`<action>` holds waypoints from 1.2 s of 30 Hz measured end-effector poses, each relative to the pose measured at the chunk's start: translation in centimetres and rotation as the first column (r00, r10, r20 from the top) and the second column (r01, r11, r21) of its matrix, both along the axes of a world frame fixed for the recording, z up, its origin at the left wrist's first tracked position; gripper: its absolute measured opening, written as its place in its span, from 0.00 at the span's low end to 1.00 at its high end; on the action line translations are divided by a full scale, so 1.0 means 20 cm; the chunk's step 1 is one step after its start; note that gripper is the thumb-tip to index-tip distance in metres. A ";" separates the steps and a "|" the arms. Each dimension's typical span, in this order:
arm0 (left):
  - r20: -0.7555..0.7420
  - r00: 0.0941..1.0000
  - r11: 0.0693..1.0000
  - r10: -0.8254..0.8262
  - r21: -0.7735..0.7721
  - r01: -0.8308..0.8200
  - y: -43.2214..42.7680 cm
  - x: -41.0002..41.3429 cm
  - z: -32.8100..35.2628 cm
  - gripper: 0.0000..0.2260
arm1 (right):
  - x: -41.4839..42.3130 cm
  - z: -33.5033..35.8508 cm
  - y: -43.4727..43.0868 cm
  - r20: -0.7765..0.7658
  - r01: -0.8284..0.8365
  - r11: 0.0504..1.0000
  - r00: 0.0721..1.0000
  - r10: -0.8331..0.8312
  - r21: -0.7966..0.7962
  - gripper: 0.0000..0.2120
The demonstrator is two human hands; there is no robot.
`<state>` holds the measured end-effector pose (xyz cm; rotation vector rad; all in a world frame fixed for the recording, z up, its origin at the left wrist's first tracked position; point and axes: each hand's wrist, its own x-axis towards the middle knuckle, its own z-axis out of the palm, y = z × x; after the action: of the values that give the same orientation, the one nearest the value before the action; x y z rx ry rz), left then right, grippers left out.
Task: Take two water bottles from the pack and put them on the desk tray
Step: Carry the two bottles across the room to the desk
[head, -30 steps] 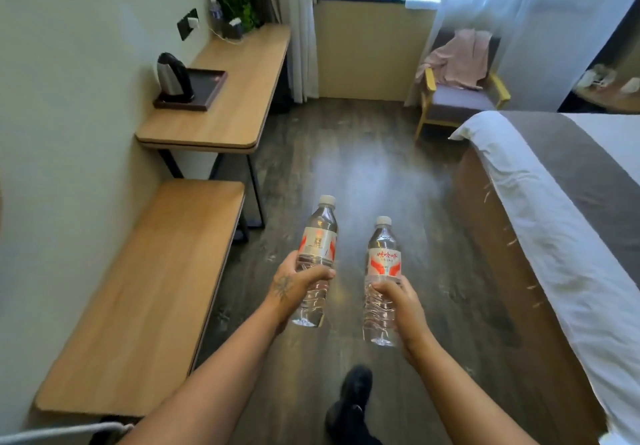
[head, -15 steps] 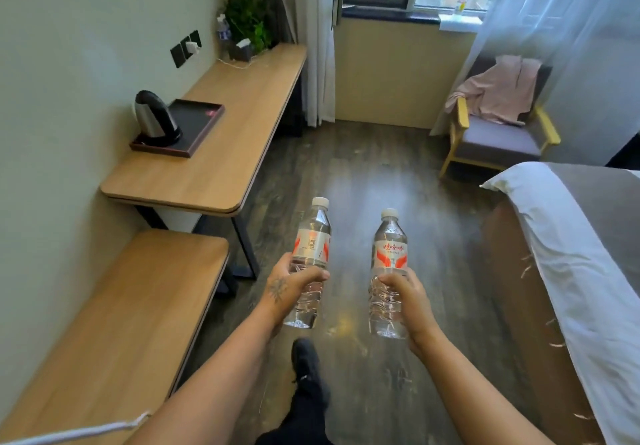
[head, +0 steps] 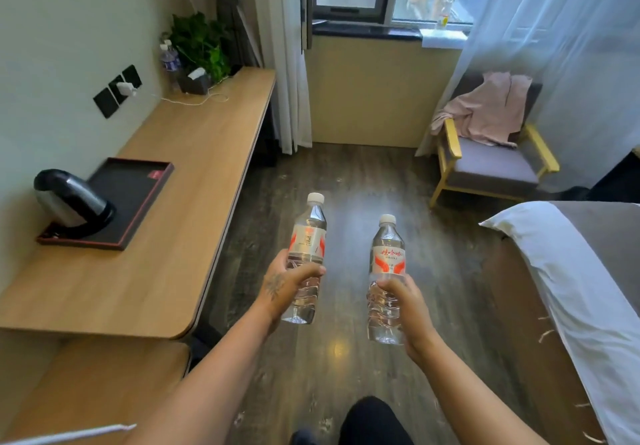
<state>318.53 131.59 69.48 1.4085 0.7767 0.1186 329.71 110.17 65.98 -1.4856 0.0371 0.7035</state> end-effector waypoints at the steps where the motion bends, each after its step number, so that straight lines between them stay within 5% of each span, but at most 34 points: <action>1: 0.001 1.000 1.000 -0.011 0.001 0.011 0.06 0.10 0.00 0.34 | 0.10 -0.01 0.06 0.003 0.005 1.000 1.000 -0.005 -0.003 0.22; 6: -0.018 0.999 0.999 -0.040 0.032 0.040 0.35 0.60 -0.04 0.34 | 0.62 -0.07 0.34 0.008 -0.028 0.999 1.000 0.029 -0.034 0.17; 13: -0.056 0.997 0.998 0.049 0.038 -0.047 0.67 1.31 -0.06 0.29 | 1.41 -0.05 0.71 -0.031 -0.098 0.995 0.995 0.098 0.009 0.28; 17: -0.051 0.992 0.994 0.112 0.023 -0.111 0.80 1.63 -0.05 0.39 | 1.77 -0.03 0.86 -0.017 -0.124 0.992 0.992 0.124 -0.006 0.24; 36: 0.000 0.998 0.997 0.066 -0.041 -0.066 1.59 2.69 -0.09 0.35 | 2.74 0.01 1.62 -0.017 -0.058 0.998 0.998 0.057 -0.027 0.24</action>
<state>372.26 163.41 67.78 1.3439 0.8206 0.1543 384.60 142.56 66.20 -1.5119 0.0163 0.7643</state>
